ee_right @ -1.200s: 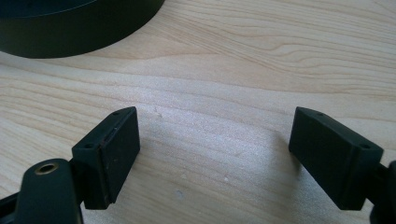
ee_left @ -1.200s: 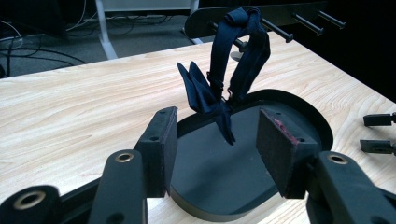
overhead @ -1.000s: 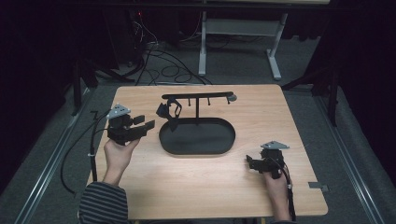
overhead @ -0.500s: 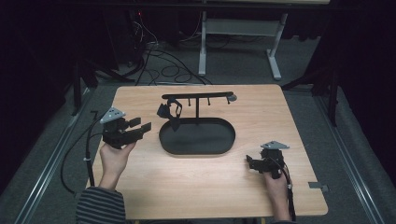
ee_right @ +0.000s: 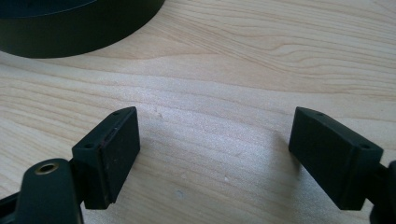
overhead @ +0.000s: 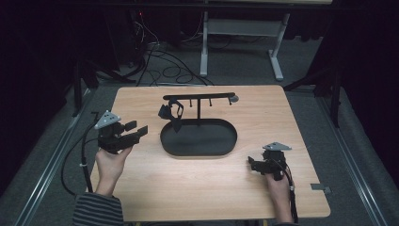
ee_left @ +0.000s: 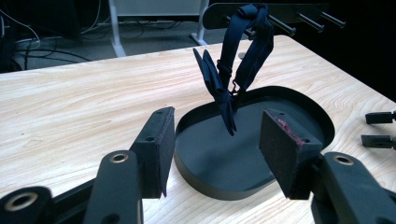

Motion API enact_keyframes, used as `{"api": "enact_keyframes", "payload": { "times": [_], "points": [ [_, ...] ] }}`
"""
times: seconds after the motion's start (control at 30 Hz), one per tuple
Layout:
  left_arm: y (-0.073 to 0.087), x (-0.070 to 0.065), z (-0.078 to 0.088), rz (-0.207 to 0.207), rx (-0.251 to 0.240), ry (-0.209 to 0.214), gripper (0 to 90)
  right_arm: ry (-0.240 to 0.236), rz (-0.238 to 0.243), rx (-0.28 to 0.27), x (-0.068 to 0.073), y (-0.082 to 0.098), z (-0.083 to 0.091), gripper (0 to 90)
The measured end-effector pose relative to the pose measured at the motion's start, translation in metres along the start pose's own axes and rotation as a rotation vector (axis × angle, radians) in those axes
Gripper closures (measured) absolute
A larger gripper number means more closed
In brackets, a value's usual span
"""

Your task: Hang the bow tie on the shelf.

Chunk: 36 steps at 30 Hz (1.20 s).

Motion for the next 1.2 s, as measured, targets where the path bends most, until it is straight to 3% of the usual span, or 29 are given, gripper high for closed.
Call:
{"api": "enact_keyframes", "payload": {
  "times": [0.2,0.37,0.8,1.2],
  "points": [
    [0.001,0.000,0.006,0.000,-0.014,-0.006,46.0,0.000,0.000,0.000,0.000,0.000,0.000,17.5],
    [0.004,0.005,0.011,0.025,-0.035,-0.020,46.0,0.000,0.000,0.000,0.000,0.000,0.000,17.5],
    [0.015,0.007,0.020,0.036,-0.030,-0.031,45.8,0.000,0.000,0.000,0.000,0.000,0.000,17.5],
    [0.036,0.011,0.027,0.080,-0.018,-0.038,45.5,0.000,0.000,0.000,0.000,0.000,0.000,17.5]
  ]
}}
Point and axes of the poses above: each handheld gripper's, and its own axes: z roughly backward along the jaws, y roughly out of its underside, x roughly to its left, the point moved 5 cm from there along -z, roughly forward along the jaws, and after that the axes turned 9 degrees about -z, right-handed, at the moved point
